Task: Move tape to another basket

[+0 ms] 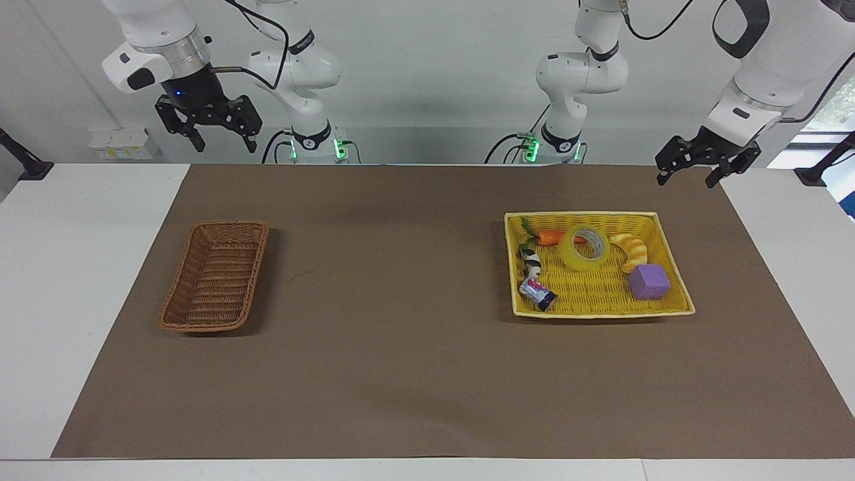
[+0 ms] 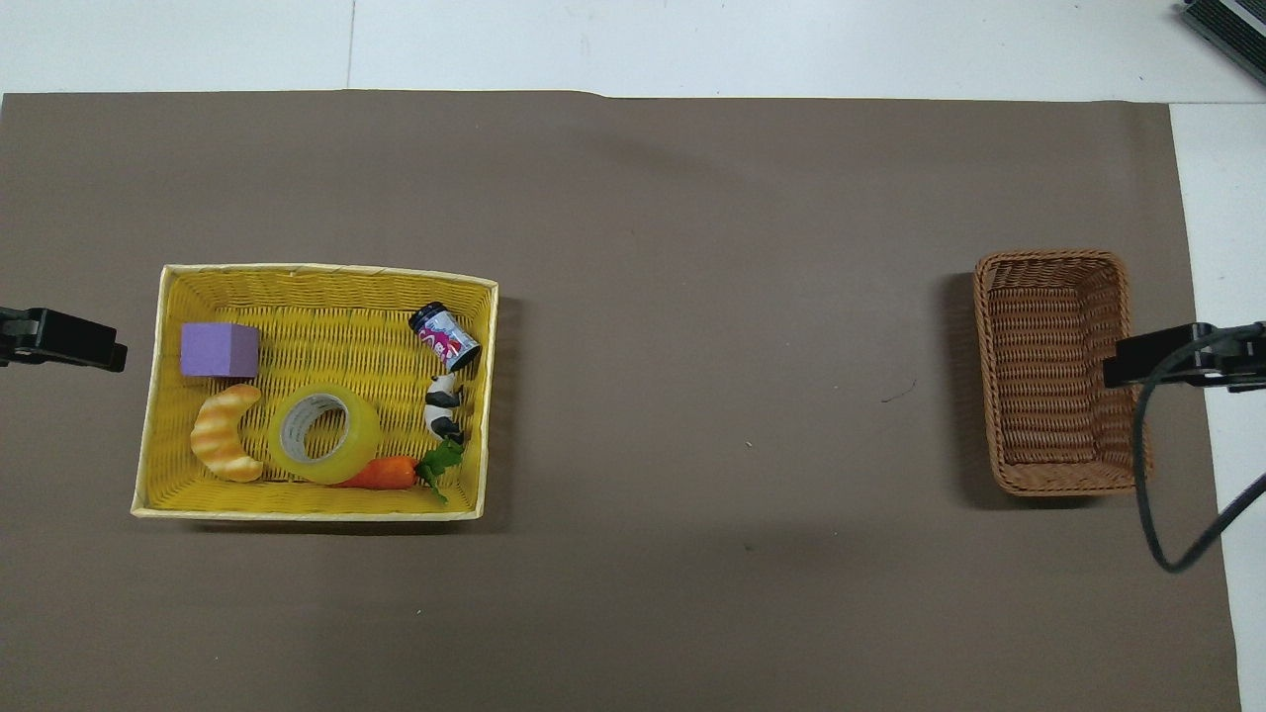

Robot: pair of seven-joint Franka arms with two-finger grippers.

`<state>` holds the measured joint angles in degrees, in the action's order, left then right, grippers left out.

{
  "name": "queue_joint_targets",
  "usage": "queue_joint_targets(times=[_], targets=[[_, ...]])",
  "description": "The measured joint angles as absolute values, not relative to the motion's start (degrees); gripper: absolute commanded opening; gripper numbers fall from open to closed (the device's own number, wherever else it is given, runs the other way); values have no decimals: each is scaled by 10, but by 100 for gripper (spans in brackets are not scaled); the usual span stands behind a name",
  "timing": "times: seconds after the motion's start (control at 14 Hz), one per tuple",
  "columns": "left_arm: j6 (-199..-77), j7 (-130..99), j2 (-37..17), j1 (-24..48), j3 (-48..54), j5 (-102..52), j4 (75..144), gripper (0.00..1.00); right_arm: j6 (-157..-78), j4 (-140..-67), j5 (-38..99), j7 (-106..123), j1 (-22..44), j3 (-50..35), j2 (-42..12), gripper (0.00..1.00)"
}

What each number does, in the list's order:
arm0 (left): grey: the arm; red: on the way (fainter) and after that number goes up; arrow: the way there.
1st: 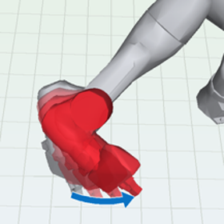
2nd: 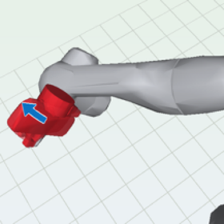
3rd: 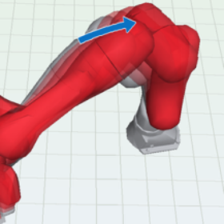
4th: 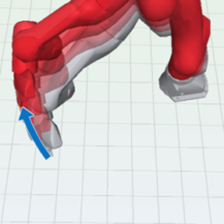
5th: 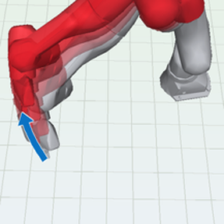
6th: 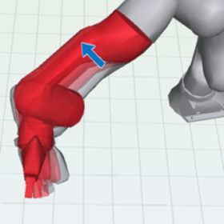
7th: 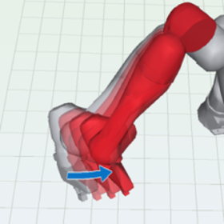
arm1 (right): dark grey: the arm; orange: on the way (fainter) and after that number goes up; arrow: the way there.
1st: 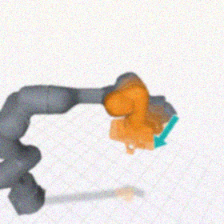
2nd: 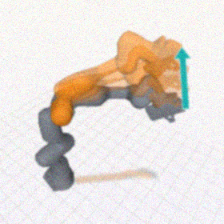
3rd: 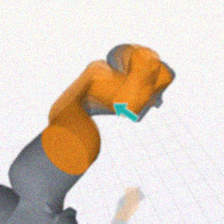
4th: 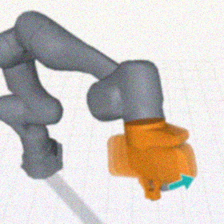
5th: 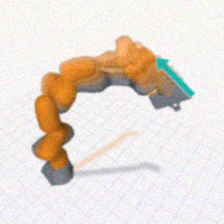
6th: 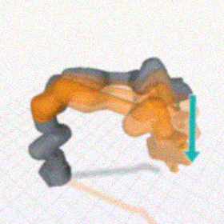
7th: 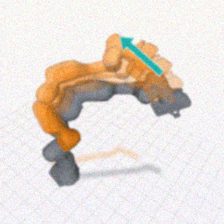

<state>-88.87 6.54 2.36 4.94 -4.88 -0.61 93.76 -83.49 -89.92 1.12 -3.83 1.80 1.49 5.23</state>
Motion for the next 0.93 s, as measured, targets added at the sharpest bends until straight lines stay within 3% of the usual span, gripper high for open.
queue_joint_targets(times=[0.93], targets=[[-883, 65, 24, 49, -49, -6, 938, 100, -835, -899, 11, -38, 18, 15, 52, 100]])
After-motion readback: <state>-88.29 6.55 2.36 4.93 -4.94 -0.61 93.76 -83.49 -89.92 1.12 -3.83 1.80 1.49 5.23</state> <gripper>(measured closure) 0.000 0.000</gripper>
